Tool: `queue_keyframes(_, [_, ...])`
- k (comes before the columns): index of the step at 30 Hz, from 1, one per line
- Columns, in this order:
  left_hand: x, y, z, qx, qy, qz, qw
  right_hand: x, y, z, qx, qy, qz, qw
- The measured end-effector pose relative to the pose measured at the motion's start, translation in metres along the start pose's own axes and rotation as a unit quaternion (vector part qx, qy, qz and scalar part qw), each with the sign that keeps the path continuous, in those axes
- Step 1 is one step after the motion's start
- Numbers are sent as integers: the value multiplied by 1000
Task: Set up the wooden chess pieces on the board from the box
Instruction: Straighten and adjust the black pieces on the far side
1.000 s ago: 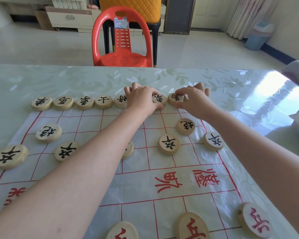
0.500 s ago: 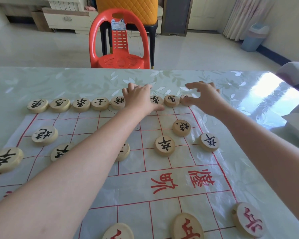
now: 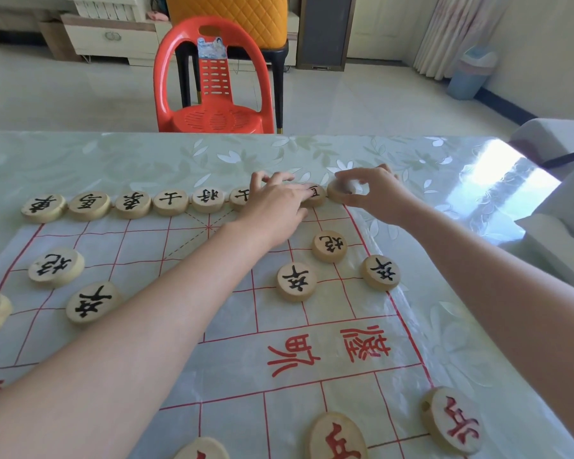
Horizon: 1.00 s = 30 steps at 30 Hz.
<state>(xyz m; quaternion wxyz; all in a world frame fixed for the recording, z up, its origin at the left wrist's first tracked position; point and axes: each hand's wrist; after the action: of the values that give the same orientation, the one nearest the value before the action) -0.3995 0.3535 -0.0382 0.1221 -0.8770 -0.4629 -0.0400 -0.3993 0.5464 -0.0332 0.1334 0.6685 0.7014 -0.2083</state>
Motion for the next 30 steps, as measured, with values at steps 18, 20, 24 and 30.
queue_keyframes(18, [3,-3,4,25,-13,17,999,-8,5,6,11,55,18,998])
queue_keyframes(20, [3,-4,1,-3,15,0,1000,-13,6,5,18,25,17,999])
queue_keyframes(24, [-3,-1,-5,29,68,-34,997,-32,4,6,-10,21,-36,999])
queue_keyframes(30, [-28,10,-7,68,59,-115,989,-41,2,15,-33,13,-33,999])
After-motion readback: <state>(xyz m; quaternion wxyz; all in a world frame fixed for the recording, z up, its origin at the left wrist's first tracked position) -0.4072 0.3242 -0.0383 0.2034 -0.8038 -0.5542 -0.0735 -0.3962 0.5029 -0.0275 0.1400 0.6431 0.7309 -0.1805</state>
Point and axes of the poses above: each hand's wrist, its own y-axis away from the middle knuckle, its own z-axis out of the palm, x = y × z, and after that the axes turned 1 degree about -x, right-handed
